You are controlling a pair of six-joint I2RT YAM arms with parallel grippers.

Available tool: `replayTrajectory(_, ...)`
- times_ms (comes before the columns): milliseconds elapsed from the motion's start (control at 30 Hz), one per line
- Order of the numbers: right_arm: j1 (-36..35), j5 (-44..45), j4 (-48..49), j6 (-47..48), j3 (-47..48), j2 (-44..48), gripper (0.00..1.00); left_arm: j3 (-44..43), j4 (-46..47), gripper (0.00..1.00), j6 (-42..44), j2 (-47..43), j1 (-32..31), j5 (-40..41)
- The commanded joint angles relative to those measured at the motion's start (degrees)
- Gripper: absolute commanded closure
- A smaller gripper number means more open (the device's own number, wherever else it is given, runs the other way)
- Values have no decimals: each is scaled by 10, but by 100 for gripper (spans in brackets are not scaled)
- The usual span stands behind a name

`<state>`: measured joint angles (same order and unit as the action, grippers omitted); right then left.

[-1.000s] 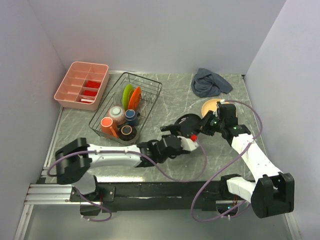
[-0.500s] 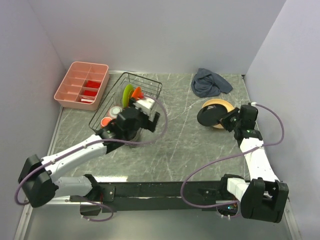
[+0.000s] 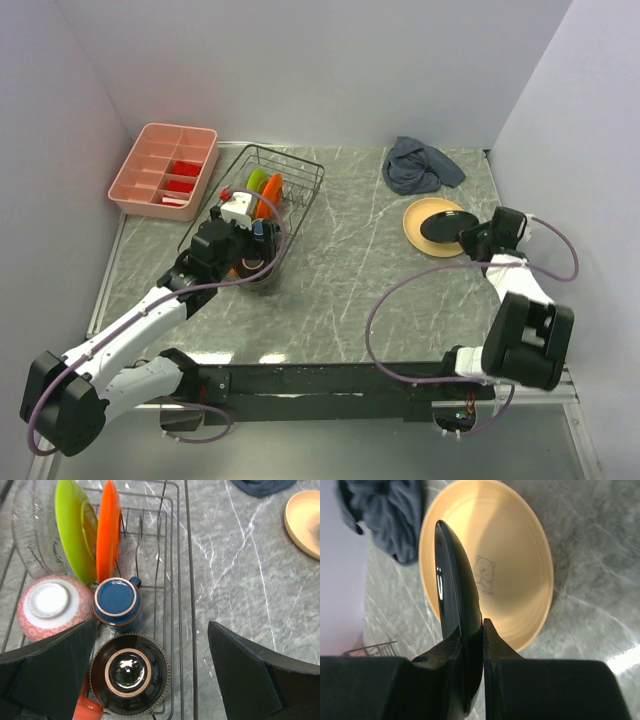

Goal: Unload the mixed dishes from the dish rack
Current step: Place the plate at the center of the board.

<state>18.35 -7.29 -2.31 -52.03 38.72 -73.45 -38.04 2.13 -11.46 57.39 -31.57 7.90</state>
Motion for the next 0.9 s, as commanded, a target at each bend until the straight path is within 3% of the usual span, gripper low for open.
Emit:
replayTrajectory(0, 4, -46, 54, 15, 58, -75, 95, -3, 39, 1, 15, -19, -1, 33)
replayTrajectory(267, 7, -92, 93, 29, 91, -172, 94, -5, 41, 1, 29, -23, -1, 45)
replayTrajectory(467, 8, -101, 31, 74, 137, -209, 58, -12, 30, 0, 32, -20, -1, 54)
replayTrajectory(567, 8, -82, -24, 100, 166, -217, 44, -13, 29, 1, 33, -18, 1, 53)
replayTrajectory(867, 7, -21, -148, 172, 204, -193, 23, -15, 29, 1, 27, -11, 0, 42)
